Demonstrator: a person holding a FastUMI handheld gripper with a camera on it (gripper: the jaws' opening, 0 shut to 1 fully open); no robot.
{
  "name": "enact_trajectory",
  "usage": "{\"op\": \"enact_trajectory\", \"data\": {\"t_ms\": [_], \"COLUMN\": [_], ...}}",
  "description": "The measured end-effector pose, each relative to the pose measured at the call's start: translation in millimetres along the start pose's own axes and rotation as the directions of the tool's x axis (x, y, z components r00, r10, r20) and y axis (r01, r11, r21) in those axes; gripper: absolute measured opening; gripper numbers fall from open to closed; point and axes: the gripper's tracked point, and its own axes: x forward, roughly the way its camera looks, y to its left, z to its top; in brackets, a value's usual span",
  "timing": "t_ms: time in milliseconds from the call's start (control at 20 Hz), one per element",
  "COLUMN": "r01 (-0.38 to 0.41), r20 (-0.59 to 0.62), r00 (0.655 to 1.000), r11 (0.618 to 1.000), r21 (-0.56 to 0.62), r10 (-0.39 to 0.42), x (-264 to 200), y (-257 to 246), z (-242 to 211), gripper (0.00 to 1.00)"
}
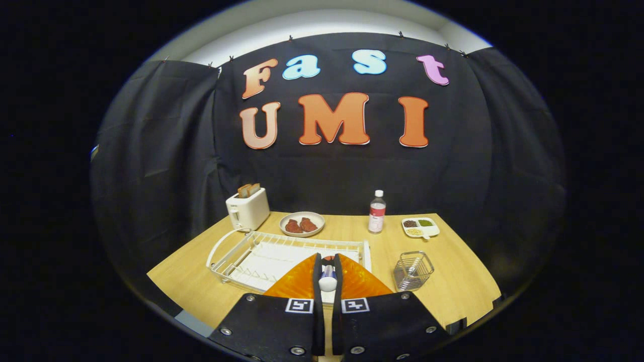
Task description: Take the plate from the dish rack, then take the spoon from the basket and place it into the plate.
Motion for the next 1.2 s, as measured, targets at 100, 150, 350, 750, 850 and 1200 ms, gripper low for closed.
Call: {"op": "enact_trajectory", "data": {"t_ms": [100,150,350,750,850,1200], "r01": [-0.044,-0.066,-0.174,-0.324,-0.338,-0.365], "r20": [-0.008,-0.015,-0.044,-0.170,-0.196,-0.260], "r00": [0.999,0.998,0.984,0.935,0.926,0.904], "r11": [0.999,0.998,0.984,0.944,0.939,0.930], "r21": [-0.001,-0.004,-0.025,-0.063,-0.054,-0.048], "r10": [0.044,0.066,0.173,0.310,0.322,0.341], "x": [-5,-8,-11,-4,2,9], "y": [26,39,80,112,112,105], "z": [-9,-14,-36,-104,-122,-152], "gripper": [0.06,0.06,0.06,0.06,0.06,0.07]}}
